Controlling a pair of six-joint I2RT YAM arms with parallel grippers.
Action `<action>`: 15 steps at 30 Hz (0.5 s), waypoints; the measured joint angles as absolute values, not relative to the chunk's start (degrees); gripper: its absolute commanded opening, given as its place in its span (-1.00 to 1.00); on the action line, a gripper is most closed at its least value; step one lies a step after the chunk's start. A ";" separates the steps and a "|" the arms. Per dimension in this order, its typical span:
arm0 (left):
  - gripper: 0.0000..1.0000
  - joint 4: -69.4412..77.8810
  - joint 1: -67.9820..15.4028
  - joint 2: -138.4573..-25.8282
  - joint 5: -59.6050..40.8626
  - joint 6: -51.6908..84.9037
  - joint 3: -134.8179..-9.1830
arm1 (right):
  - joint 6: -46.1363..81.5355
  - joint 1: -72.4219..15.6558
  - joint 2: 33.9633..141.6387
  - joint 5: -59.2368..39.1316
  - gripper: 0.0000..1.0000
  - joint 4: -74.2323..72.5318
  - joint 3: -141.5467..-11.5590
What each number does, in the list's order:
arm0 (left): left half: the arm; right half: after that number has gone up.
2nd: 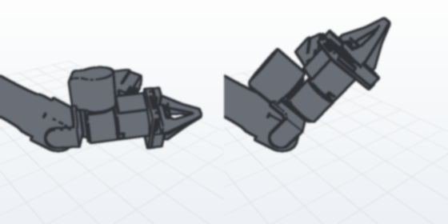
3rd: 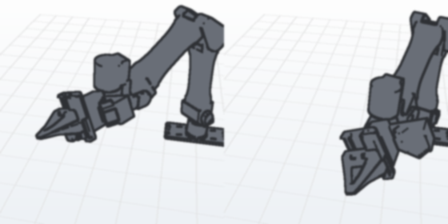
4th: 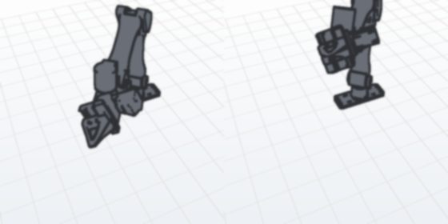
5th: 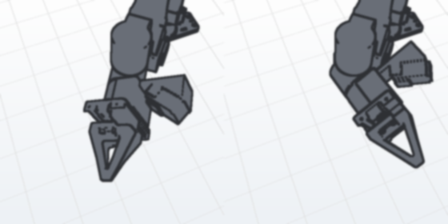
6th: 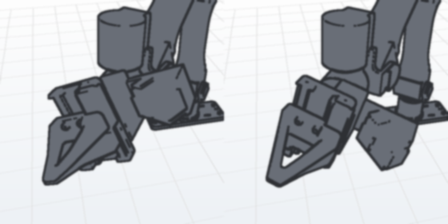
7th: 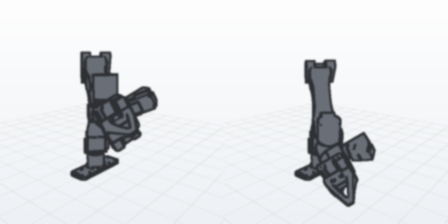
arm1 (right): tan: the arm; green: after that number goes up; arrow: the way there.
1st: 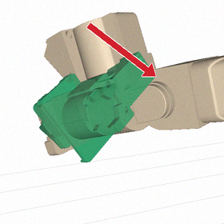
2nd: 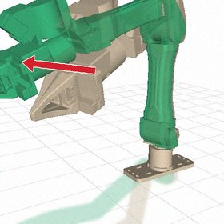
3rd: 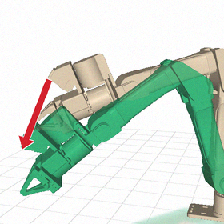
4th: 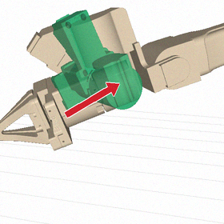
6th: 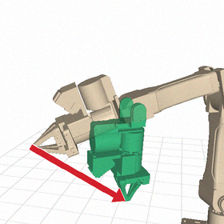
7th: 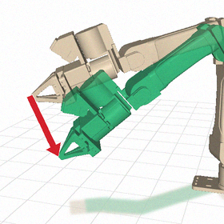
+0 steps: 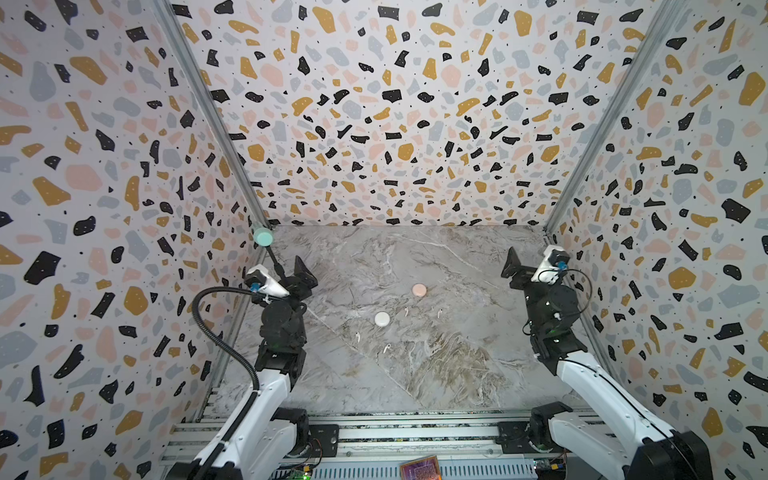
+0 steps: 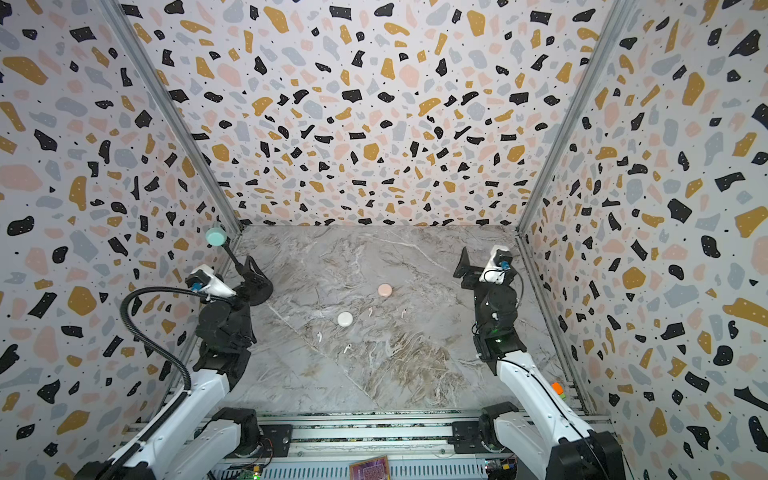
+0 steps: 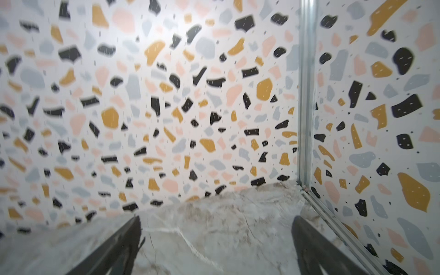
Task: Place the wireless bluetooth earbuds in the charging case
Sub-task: 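Reach the left gripper down over the white charging case while the right arm moves forward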
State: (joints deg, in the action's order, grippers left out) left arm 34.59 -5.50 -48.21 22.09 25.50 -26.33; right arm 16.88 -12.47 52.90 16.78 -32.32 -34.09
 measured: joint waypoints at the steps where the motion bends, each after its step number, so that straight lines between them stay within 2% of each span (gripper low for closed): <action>1: 0.99 30.24 -5.45 -47.46 21.45 27.94 -29.21 | 19.97 -11.55 52.23 16.34 0.98 -29.30 -35.73; 6: 1.00 16.69 -5.45 -47.03 17.12 37.56 -34.57 | 27.07 -9.56 51.13 13.28 0.98 -19.42 -37.69; 11: 1.00 4.75 -6.04 -54.26 8.51 41.45 -37.76 | 30.59 -15.18 56.25 13.06 0.98 -10.76 -38.39; 15: 1.00 -4.38 -11.97 -61.23 6.39 42.46 -42.00 | 32.77 -18.20 62.63 12.69 0.98 -3.53 -40.77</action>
State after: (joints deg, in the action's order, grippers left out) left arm -4.38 -11.97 -61.23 6.39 42.46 -42.00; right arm 32.77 -18.20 62.63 12.69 -3.53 -40.77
